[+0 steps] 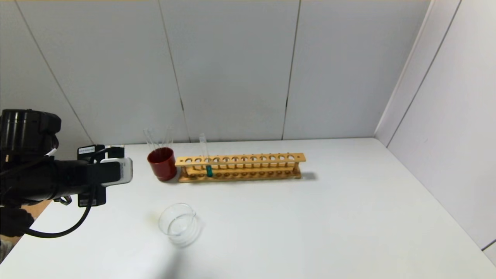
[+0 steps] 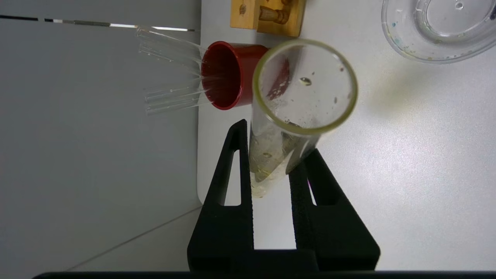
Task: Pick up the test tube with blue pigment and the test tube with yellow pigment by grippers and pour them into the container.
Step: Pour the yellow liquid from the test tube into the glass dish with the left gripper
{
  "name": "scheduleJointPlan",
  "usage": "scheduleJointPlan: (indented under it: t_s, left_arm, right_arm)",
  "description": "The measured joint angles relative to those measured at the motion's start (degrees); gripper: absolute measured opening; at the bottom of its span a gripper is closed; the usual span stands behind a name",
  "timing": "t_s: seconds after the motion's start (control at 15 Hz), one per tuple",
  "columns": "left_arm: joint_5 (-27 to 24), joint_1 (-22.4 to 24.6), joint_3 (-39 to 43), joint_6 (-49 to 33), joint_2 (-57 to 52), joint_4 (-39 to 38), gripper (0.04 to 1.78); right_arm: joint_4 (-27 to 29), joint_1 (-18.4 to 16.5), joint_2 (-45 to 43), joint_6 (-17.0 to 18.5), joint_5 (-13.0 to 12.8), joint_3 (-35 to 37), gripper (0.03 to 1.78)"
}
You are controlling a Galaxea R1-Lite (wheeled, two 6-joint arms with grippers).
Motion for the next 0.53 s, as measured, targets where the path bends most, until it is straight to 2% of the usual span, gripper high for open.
scheduleJointPlan:
  t_s: [0.53]
  left_arm:
    - [0.13,-0.38,5.83,7.56,5.67,-13.73,0.32]
  right_arm:
    - [0.00,0.00,0.00,0.00,-0.02,0.00,1.75]
